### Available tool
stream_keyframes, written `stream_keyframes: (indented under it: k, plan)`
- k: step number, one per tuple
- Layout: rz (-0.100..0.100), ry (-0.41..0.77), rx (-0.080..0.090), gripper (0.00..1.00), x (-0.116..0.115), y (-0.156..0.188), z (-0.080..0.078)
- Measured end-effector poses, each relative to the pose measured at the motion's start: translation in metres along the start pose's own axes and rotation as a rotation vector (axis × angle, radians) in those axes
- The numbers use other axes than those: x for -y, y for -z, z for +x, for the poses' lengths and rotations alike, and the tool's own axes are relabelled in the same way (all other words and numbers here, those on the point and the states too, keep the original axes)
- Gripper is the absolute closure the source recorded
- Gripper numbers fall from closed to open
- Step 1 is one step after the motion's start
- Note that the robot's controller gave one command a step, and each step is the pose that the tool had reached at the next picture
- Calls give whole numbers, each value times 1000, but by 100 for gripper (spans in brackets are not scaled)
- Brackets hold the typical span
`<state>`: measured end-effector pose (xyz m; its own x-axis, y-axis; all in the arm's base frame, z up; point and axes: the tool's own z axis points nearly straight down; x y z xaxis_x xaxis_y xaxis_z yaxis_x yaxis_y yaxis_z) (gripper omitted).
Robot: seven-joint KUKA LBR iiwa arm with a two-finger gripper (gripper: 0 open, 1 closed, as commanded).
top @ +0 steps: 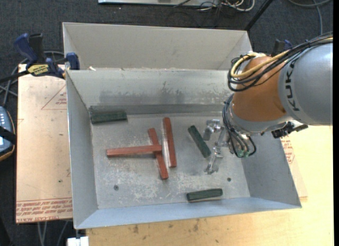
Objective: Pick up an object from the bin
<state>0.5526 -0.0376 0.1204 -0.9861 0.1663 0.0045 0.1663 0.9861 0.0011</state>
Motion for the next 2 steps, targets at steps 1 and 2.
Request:
stream_keyframes:
  k: [1, 2]
  plan:
    - [-1, -40, 13, 0, 10, 2, -35]
    - [0, -24, 3, 0, 3, -53, -40]
